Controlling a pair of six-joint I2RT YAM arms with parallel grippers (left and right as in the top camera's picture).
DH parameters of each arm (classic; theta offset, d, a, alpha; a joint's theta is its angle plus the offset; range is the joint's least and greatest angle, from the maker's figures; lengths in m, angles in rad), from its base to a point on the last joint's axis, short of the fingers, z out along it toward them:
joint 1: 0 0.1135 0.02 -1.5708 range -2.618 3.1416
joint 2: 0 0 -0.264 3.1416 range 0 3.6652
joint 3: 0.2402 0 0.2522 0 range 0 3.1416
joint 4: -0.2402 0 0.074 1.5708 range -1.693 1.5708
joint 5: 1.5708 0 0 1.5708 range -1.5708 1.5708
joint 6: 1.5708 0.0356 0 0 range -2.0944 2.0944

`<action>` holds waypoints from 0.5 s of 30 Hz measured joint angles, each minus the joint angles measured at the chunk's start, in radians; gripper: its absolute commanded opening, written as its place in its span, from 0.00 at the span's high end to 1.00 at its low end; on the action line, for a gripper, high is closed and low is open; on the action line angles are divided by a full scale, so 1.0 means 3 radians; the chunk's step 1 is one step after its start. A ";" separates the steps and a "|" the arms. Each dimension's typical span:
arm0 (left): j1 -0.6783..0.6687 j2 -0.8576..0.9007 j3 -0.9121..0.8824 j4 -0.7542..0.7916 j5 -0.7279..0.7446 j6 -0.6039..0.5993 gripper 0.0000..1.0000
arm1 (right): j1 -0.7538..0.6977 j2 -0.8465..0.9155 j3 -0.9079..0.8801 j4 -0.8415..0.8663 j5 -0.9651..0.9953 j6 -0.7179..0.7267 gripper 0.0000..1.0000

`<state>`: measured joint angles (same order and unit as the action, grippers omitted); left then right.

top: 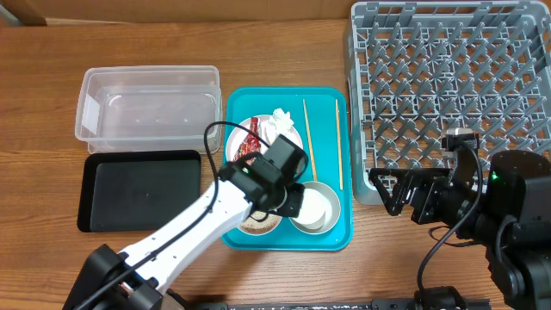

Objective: Sort waste into correct bins and load items into the dishwasher
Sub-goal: 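Lift the white cup with the left gripper and pass it to the right gripper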

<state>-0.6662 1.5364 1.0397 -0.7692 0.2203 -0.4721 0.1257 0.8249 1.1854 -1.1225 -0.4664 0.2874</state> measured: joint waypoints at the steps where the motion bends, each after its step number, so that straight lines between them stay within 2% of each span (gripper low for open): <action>1: 0.0070 -0.0005 0.0043 -0.0056 0.0060 0.0003 0.96 | 0.0000 0.0000 0.0000 0.0000 -0.0001 0.0000 0.00; 5: 0.0590 -0.0136 0.0189 -0.0076 0.0641 0.0085 0.96 | 0.0000 -0.0001 0.0000 0.0008 -0.0015 0.0000 0.00; 10: 0.1329 -0.0292 0.0237 0.0234 0.2074 0.0299 0.96 | 0.0000 -0.0001 0.0000 0.0128 -0.0323 -0.0060 0.10; 11: 0.1472 -0.0294 0.0244 0.0301 0.2459 0.0336 0.96 | 0.0000 0.0000 0.0000 0.0174 -0.0436 -0.0092 0.10; 15: 0.1690 -0.0294 0.0247 0.0326 0.3375 0.0389 0.96 | 0.0000 -0.0001 0.0001 0.0426 -0.0910 -0.0169 0.09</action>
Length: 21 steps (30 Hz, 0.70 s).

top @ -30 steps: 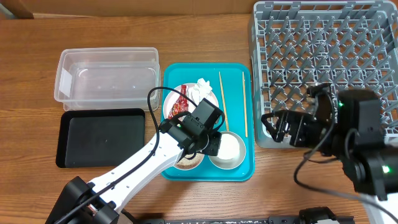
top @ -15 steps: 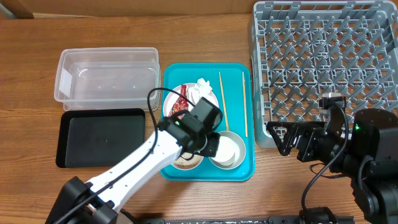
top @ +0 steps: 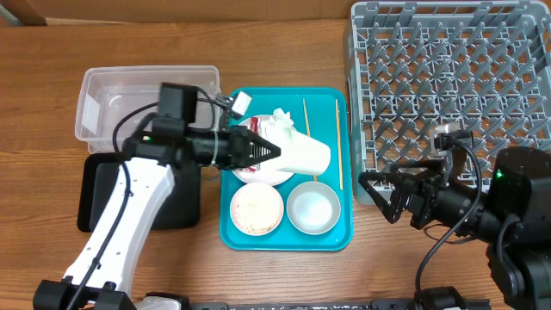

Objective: Sort waste into correct bins and load items into the dishwasher
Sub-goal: 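Lift the white cup with the left gripper and pass it to the right gripper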

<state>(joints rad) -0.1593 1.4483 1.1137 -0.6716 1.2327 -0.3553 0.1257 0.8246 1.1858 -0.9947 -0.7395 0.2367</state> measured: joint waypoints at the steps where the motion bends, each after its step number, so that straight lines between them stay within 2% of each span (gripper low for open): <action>1: 0.0010 0.0001 0.0000 0.0001 0.0205 0.0013 0.96 | 0.0000 0.0001 0.0000 0.0065 -0.0109 -0.0015 0.09; 7: -0.0028 0.0001 0.0000 0.0006 0.0828 0.0065 0.96 | 0.0005 0.0069 0.0001 0.0117 -0.0486 -0.0045 0.09; 13: -0.0064 0.0000 0.0000 0.0112 0.1005 0.0075 0.96 | 0.0206 0.0336 0.0005 0.0183 -0.0641 -0.0057 0.09; 18: -0.0062 0.0000 0.0000 0.0126 0.1041 0.0076 0.96 | 0.0587 0.0665 0.0009 0.0420 -0.0661 -0.0080 0.19; 21: -0.0062 0.0000 0.0000 0.0126 0.1080 0.0076 0.96 | 0.0736 0.0835 0.0009 0.0495 -0.0654 -0.0080 0.20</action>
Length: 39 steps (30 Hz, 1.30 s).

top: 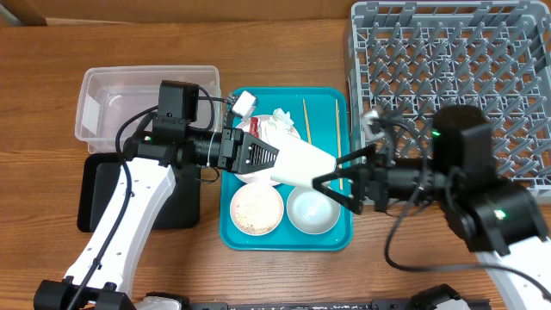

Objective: Sort waste into correct bins and load items into the dishwasher
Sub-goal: 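Lift the white cup with the left gripper and pass it to the right gripper, then place the white cup upside down in the dish rack with the right gripper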

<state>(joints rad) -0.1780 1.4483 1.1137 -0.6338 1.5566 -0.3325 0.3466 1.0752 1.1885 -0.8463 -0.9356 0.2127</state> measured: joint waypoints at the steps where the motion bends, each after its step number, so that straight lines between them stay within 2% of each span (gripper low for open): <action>1: 0.0000 0.0000 0.0000 0.0000 0.0000 0.0000 0.96 | 0.0045 0.0046 0.0000 0.0004 0.0000 0.0003 0.20; 3: 0.0000 0.0000 0.0000 0.0009 0.0000 0.0000 0.96 | 0.0093 0.0079 0.0000 0.0003 0.0001 -0.0001 0.20; 9: 0.0000 0.0001 0.0000 0.0022 -0.0001 -0.0001 0.96 | 0.0116 0.0081 0.0000 0.0052 0.0089 -0.0019 0.37; 13: 0.0004 0.0001 0.0000 0.0023 0.0000 -0.0001 0.95 | 0.0120 0.0070 0.0003 0.0102 0.0090 -0.0013 0.39; 14: 0.0004 0.0001 0.0000 0.0023 0.0000 -0.0001 0.84 | 0.0118 0.0069 0.0003 0.0114 0.0092 -0.0014 0.40; 16: 0.0003 0.0001 0.0001 0.0033 0.0000 0.0024 0.43 | 0.0120 0.0066 0.0003 0.0150 0.0153 -0.0011 0.40; 19: -0.0004 0.0001 0.0001 0.0031 -0.0058 0.0031 0.17 | 0.0092 0.0058 0.0003 0.0121 0.0286 -0.0010 0.41; 21: -0.0004 0.0001 0.0001 0.0015 -0.0244 0.0084 0.11 | 0.0014 0.0015 0.0003 0.0019 0.0387 -0.0010 0.41; 23: -0.0004 0.0001 0.0001 -0.0047 -0.0539 0.0120 0.09 | -0.0127 -0.0079 0.0003 -0.0120 0.0561 0.0000 0.41; 29: -0.0008 0.0001 0.0006 -0.0407 -0.1427 0.0181 0.21 | -0.0708 -0.0333 0.0014 -0.0767 0.1472 0.0141 0.41; 34: -0.0019 0.0001 0.0006 -0.0437 -0.1651 0.0187 0.25 | -0.0786 -0.0223 0.0022 -0.1212 0.2216 0.0354 0.42; 39: -0.0092 0.0001 0.0006 -0.0529 -0.1740 0.0198 0.29 | -0.0786 0.0261 0.0022 -0.1461 0.2628 0.0516 0.42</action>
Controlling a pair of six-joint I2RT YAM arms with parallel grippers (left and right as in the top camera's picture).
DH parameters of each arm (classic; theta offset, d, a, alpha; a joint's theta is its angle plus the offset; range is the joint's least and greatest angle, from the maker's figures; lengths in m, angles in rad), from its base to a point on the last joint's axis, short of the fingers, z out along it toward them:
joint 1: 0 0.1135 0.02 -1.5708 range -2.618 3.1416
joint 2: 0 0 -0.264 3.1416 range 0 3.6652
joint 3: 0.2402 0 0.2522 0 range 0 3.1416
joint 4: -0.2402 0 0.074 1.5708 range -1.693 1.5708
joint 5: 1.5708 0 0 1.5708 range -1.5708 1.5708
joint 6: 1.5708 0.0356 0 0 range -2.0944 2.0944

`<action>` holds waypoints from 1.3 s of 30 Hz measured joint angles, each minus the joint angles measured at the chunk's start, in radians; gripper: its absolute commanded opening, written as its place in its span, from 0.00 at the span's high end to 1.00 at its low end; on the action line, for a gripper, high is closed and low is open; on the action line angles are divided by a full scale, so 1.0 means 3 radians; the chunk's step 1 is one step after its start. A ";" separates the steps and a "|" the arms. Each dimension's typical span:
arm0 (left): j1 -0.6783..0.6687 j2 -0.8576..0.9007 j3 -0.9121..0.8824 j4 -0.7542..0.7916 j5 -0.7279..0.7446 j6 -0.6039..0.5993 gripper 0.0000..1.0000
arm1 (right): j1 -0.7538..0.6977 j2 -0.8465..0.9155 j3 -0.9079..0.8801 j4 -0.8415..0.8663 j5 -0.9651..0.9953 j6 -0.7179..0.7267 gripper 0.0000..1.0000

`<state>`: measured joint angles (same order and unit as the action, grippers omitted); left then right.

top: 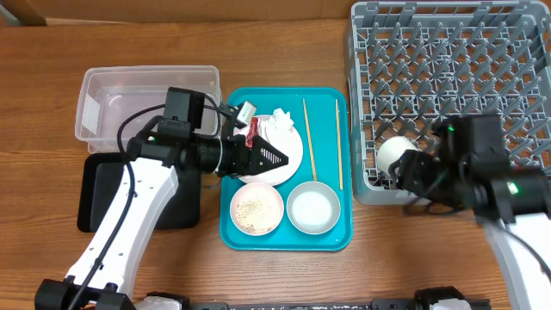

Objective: Sort waste into correct bins and load items into the dishwasher
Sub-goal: 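Place the white cup upside down in the dish rack with the right gripper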

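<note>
A white cup [394, 157] hangs on its side over the front-left corner of the grey dish rack [456, 69], with my right gripper [405, 164] shut on it. My left gripper [277, 158] points right above the plate [294, 145] on the teal tray [327, 245]; it is open and holds nothing. On the plate lie a crumpled tissue [280, 123] and a red wrapper [252, 136]. Two chopsticks [306, 138] lie on the tray's right side. At the tray's front sit a bowl with crumbs [256, 208] and an empty white bowl [312, 208].
A clear plastic bin [146, 112] stands at the left rear, and a black tray [99, 194] lies in front of it, partly under my left arm. The dish rack fills the right rear of the wooden table.
The white cup has passed from my left gripper to my right one. My right gripper moved from over the tray back to the rack's front-left corner with the cup. My left gripper stayed over the plate.
My left gripper was first low over the tray's front, by the bowls, while my right one waited open beside the rack. Then my left held the white cup above the plate. My open right gripper met it over the tray and now holds the cup at the rack.
</note>
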<state>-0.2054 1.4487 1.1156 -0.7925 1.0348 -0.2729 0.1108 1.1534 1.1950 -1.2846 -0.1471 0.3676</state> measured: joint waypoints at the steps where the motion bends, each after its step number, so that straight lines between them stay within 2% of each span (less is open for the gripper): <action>1: -0.0027 0.0000 0.0000 -0.0022 -0.0006 0.0017 0.30 | 0.0000 0.0090 0.0000 -0.0013 0.0031 0.0013 0.41; 6: -0.0174 0.0000 0.0000 -0.0128 -0.0080 0.0102 0.30 | 0.0000 0.0585 0.0000 0.0009 0.0122 0.0078 0.16; 9: -0.0235 0.0000 0.0000 -0.0200 -0.0188 0.0136 0.30 | 0.0000 0.0738 0.0000 0.0031 0.0141 0.0084 0.07; 13: -0.0277 0.0000 0.0000 -0.0351 -0.0388 0.0140 0.32 | 0.0000 0.0752 0.0010 0.0020 0.0137 0.0084 0.06; 15: -0.0298 0.0000 0.0000 -0.0422 -0.0525 0.0145 0.36 | 0.0001 0.0746 0.0053 0.0022 0.0132 0.0083 0.06; 20: -0.0496 0.0000 0.0011 -0.0752 -0.1251 0.0080 0.43 | 0.0000 0.0563 0.0308 0.0149 -0.0014 0.0083 0.05; 23: -0.0781 0.0000 0.0008 -0.0815 -0.1865 -0.0078 0.45 | 0.0001 0.0267 0.0443 0.0345 -0.0161 0.0084 0.05; 26: -0.1240 0.0000 -0.0066 -0.0642 -0.2497 -0.0262 0.46 | 0.0000 -0.0086 0.0506 0.0467 -0.0299 0.0083 0.04; 30: -0.1724 0.0038 -0.0205 -0.0482 -0.2996 -0.0431 0.48 | 0.0000 -0.0284 0.0514 0.0436 -0.0371 0.0081 0.03; 34: -0.2045 0.0234 -0.0281 -0.0421 -0.3340 -0.0557 0.55 | 0.0000 -0.0277 0.0514 0.0342 -0.0390 0.0083 0.03; 36: -0.2102 0.0369 -0.0290 -0.0345 -0.3442 -0.0598 0.65 | 0.0000 -0.0262 0.0514 0.0328 -0.0395 0.0083 0.03; 39: -0.2110 0.0553 -0.0290 -0.0282 -0.3541 -0.0665 0.74 | 0.0001 -0.0256 0.0514 0.0317 -0.0397 0.0083 0.03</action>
<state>-0.8383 1.6146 1.0286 -0.8772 -0.0277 -0.4725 0.1112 1.0767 1.3491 -1.1896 -0.2661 0.3923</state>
